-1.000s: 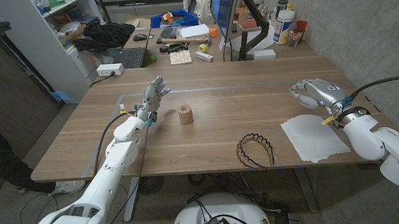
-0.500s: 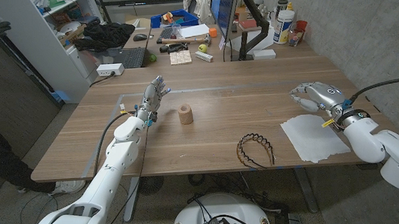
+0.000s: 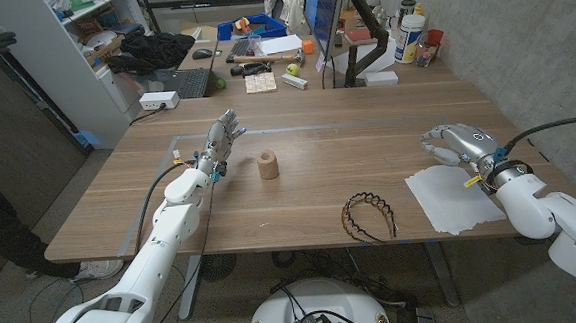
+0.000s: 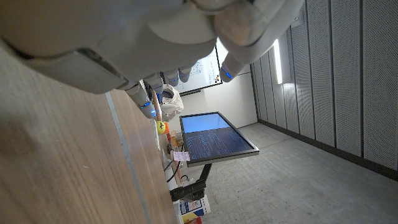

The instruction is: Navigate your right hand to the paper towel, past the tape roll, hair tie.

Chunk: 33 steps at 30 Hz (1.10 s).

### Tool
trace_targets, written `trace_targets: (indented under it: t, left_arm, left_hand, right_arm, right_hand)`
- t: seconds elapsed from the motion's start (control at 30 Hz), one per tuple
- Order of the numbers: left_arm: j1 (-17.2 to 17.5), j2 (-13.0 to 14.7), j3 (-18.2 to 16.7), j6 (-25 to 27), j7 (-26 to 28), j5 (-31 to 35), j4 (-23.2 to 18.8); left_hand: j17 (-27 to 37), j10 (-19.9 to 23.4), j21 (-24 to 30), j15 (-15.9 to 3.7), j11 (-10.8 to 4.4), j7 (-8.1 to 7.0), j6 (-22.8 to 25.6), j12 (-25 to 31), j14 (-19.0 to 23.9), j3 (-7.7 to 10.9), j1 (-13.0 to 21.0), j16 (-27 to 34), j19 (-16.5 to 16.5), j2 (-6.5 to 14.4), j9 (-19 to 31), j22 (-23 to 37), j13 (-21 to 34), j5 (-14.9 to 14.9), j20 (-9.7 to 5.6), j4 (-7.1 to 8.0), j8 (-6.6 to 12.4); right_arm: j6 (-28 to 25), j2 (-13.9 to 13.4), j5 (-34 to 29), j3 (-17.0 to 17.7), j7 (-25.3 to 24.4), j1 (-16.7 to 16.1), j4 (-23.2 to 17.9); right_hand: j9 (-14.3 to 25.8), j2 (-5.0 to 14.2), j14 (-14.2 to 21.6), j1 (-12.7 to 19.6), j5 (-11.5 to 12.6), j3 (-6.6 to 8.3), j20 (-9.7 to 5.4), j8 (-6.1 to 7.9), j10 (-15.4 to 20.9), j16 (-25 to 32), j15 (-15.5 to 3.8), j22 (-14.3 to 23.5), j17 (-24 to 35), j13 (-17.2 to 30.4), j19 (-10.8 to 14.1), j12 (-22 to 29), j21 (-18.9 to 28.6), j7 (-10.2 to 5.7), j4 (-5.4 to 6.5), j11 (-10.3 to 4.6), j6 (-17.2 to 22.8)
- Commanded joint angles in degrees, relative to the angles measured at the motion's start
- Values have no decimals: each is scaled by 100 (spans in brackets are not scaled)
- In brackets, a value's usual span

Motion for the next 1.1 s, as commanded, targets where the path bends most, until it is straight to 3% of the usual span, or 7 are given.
trace_targets:
  t: [0.03, 0.3, 0.4, 0.7, 0.77, 1.07, 1.1]
  left_arm:
    - [23, 25, -12, 62, -8, 2, -17]
    - [23, 32, -23, 80, -12, 2, -25]
    - [15, 30, -25, 68, -12, 10, -12]
    - [-5, 24, -24, 67, -34, 13, 23]
    - [-7, 24, -25, 68, -32, 17, 29]
    - [-14, 19, -30, 51, -44, 19, 46]
    - [-14, 18, -33, 54, -48, 13, 44]
  left_hand:
    - [6, -898, -27, -280, -54, -13, -850, 17, -1519, 40, -53, 1, -1597, 510, 23, 6, 11, 22, -546, -3, 23]
    - [6, -904, -37, -274, -51, -17, -856, 15, -1524, 39, -55, -2, -1600, 509, 23, 6, 11, 22, -542, -3, 21]
    - [6, -908, -40, -275, -54, -14, -860, 13, -1526, 39, -55, -3, -1598, 509, 23, 7, 11, 22, -542, -2, 20]
    - [6, -910, -51, -283, -49, -13, -872, 14, -1527, 39, -57, -4, -1601, 510, 24, 7, 11, 22, -544, -2, 16]
    - [7, -913, -53, -285, -51, -13, -871, 13, -1532, 38, -58, -6, -1602, 510, 24, 7, 11, 22, -545, -1, 17]
    - [7, -915, -64, -285, -51, -15, -870, 13, -1528, 37, -61, -5, -1601, 509, 24, 8, 12, 21, -542, 0, 18]
    - [7, -916, -66, -275, -43, -11, -871, 13, -1530, 37, -62, -6, -1602, 509, 24, 8, 12, 21, -537, 0, 18]
  right_arm:
    - [-169, 10, 102, -84, 134, -2, 38]
    - [-252, -39, 153, -167, 143, 31, 71]
    - [-278, -59, 173, -189, 139, 36, 75]
    - [-358, -120, 225, -245, 127, 38, 81]
    - [-365, -132, 243, -253, 120, 38, 85]
    - [-435, -182, 276, -296, 94, 33, 82]
    - [-443, -189, 272, -300, 86, 26, 81]
  right_hand:
    - [17, -72, -77, 12, 18, 27, -359, -38, -53, -37, -474, 16, 7, 15, -28, -42, -30, -9, -31, -3, -44]
    - [18, -92, -84, 14, 20, 27, -360, -43, -63, -32, -471, 16, 9, 16, -22, -45, -35, -13, -34, 9, -79]
    - [18, -105, -99, 18, 24, 33, -212, -35, -73, -29, -468, 15, 12, 17, 31, -46, -23, -21, -34, -5, -89]
    - [19, -116, -114, 18, 27, 40, -133, -27, -83, -25, -461, 13, 15, 18, 55, -47, -28, -19, -27, 6, -98]
    - [20, -118, -115, 19, 29, 47, -18, -23, -88, -20, -462, 12, 17, 19, 58, -46, -34, -24, -22, -19, -105]
    - [21, -127, -116, 19, 30, 59, 111, -18, -102, -13, -472, 9, 19, 20, 111, -47, -34, -26, -16, -11, -116]
    - [21, -126, -125, 16, 31, 66, 222, -16, -106, -13, -489, 7, 22, 20, 97, -47, -48, -27, -10, -10, -121]
